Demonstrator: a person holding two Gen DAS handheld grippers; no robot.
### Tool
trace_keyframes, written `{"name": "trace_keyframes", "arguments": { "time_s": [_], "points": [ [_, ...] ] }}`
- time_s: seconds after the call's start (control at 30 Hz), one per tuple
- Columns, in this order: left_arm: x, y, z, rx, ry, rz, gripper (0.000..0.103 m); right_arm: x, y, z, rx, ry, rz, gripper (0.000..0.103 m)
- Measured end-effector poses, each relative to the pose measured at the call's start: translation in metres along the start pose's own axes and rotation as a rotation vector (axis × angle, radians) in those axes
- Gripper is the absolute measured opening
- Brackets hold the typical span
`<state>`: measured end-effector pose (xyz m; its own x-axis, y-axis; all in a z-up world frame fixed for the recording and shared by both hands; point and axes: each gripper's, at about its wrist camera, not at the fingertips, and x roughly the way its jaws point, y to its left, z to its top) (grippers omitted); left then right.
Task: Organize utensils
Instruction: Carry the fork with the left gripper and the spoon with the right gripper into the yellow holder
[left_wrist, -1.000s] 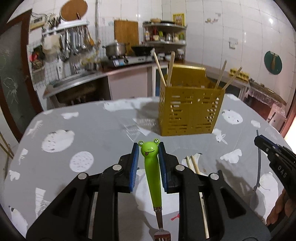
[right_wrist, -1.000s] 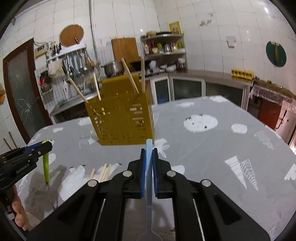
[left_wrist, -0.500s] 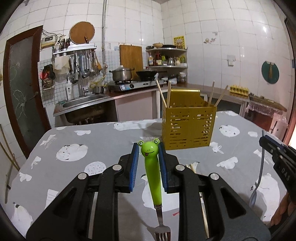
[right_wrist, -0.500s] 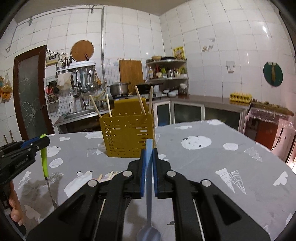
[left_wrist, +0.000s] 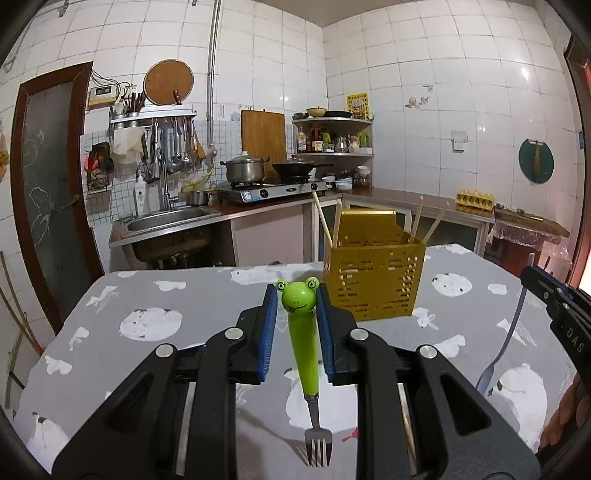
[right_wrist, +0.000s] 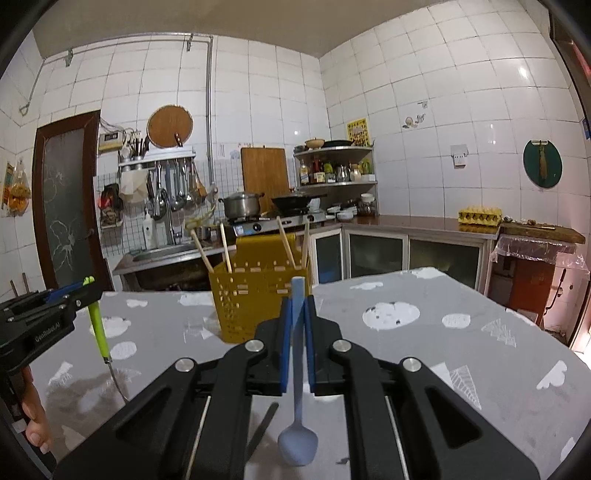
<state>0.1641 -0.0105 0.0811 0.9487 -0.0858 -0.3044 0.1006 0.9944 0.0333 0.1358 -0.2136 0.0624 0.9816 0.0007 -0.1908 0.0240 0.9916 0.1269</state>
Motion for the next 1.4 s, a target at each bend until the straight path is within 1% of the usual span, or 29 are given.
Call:
{"name": "trace_keyframes", "arguments": {
  "time_s": [0.23, 0.27, 0.4, 0.53, 0.63, 0.7, 0.8, 0.9, 1.03, 1.13, 1.27, 1.4],
  "points": [
    [0.003, 0.002, 0.034, -0.027, -0.049, -0.008, 0.020, 0.007, -0.003, 0.030, 0.012, -0.046, 0.014, 0.007],
    [0.004, 0.002, 0.041, -0.031, -0.057, -0.013, 0.020, 0.008, -0.003, 0.038, 0.009, -0.062, 0.015, 0.007],
    [0.007, 0.002, 0.077, -0.064, -0.095, -0.052, 0.020, 0.010, 0.000, 0.067, 0.005, -0.108, 0.023, 0.007],
    [0.010, -0.002, 0.112, -0.075, -0.146, -0.071, 0.020, 0.021, 0.002, 0.102, 0.012, -0.150, 0.042, 0.007],
    [0.014, -0.005, 0.142, -0.088, -0.197, -0.075, 0.020, 0.029, 0.006, 0.125, 0.004, -0.187, 0.041, 0.007],
    [0.017, -0.008, 0.157, -0.092, -0.220, -0.078, 0.020, 0.038, 0.011, 0.142, -0.002, -0.212, 0.039, 0.007],
    [0.030, -0.012, 0.182, -0.099, -0.261, -0.074, 0.020, 0.053, 0.014, 0.163, -0.005, -0.242, 0.026, 0.007],
    [0.046, -0.016, 0.196, -0.098, -0.289, -0.072, 0.020, 0.067, 0.016, 0.177, 0.000, -0.265, 0.021, 0.007],
    [0.076, -0.023, 0.207, -0.074, -0.298, -0.070, 0.020, 0.095, 0.015, 0.186, 0.005, -0.271, 0.020, 0.007],
    [0.099, -0.030, 0.206, -0.039, -0.308, -0.068, 0.020, 0.116, 0.013, 0.186, 0.006, -0.265, 0.020, 0.007],
    [0.131, -0.038, 0.196, -0.022, -0.293, -0.083, 0.020, 0.143, 0.013, 0.174, -0.001, -0.242, 0.019, 0.007],
    [0.162, -0.041, 0.182, -0.015, -0.251, -0.095, 0.020, 0.169, 0.010, 0.156, -0.004, -0.202, 0.016, 0.007]
  ]
}}
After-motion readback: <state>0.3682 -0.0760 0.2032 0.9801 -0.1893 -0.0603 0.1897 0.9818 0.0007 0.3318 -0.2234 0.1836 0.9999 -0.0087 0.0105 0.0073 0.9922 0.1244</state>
